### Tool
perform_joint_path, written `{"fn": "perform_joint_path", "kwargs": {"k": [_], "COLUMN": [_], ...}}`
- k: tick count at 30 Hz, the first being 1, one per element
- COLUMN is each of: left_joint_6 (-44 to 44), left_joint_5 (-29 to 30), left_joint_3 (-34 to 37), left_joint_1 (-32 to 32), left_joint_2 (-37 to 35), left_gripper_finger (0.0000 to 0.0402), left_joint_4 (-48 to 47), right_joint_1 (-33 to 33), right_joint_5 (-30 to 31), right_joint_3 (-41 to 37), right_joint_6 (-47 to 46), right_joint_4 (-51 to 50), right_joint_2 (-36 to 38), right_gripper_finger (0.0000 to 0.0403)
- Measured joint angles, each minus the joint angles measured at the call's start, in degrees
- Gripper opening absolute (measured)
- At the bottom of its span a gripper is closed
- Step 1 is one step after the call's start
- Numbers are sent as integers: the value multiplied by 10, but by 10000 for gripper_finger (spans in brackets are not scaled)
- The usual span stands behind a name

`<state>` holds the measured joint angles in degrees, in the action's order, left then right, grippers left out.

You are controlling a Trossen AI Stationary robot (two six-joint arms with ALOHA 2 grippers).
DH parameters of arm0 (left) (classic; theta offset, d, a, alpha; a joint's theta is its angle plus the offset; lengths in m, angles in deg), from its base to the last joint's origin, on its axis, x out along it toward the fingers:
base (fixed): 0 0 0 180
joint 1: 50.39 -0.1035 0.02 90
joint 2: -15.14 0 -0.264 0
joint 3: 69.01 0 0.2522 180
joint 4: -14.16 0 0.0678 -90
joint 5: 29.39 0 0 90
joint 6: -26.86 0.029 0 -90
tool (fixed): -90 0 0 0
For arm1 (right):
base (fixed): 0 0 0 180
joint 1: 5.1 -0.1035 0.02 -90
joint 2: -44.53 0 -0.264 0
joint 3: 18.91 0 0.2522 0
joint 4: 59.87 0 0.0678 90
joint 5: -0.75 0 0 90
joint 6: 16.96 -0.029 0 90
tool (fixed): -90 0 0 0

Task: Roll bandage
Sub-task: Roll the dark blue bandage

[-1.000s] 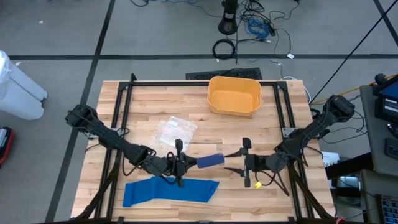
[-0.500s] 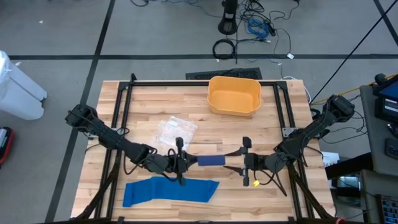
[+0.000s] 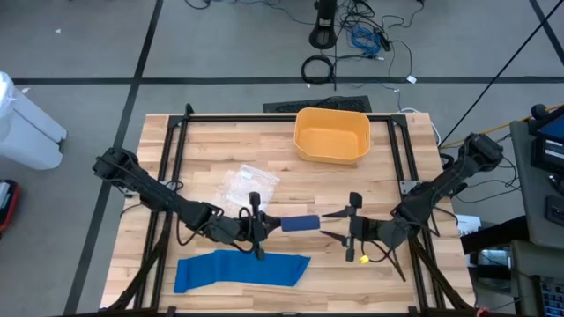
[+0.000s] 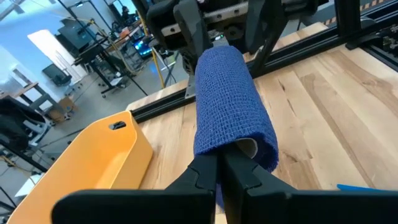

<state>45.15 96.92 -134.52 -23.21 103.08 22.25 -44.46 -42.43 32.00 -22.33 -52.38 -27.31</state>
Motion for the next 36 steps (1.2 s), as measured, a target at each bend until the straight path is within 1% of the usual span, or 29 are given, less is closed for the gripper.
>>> {"fn": "perform_joint_path", "kwargs": {"k": [3, 10, 13, 20, 25, 27, 30, 33, 36], "left_joint_6": [0, 0, -2, -15, -15, -15, -15, -15, -15], "left_joint_5": [0, 0, 0, 0, -1, -13, -46, -48, -51], "left_joint_3": [0, 0, 0, 0, 0, 0, 0, 0, 0], "left_joint_1": [0, 0, 0, 0, -1, -3, -2, 1, 3], "left_joint_2": [0, 0, 0, 0, 0, 0, 0, 0, 0], "left_gripper_finger": [5, 5, 5, 5, 5, 5, 5, 5, 5], "left_joint_4": [-1, 1, 4, 2, 13, 21, 34, 38, 39], "right_joint_1": [-10, -2, 5, 12, 24, 36, 48, 54, 59], "right_joint_5": [-3, -12, -35, -40, -70, -82, -95, -94, -106], "right_joint_3": [0, 0, 0, 0, 0, 0, 0, 0, 0], "right_joint_6": [-2, -7, 6, 42, 59, 61, 66, 74, 76], "right_joint_4": [9, 17, 43, 73, 96, 98, 97, 100, 103], "right_joint_2": [0, -21, -31, -38, -38, -40, -41, -41, -41], "right_gripper_finger": [189, 189, 189, 189, 189, 189, 188, 175, 135]}}
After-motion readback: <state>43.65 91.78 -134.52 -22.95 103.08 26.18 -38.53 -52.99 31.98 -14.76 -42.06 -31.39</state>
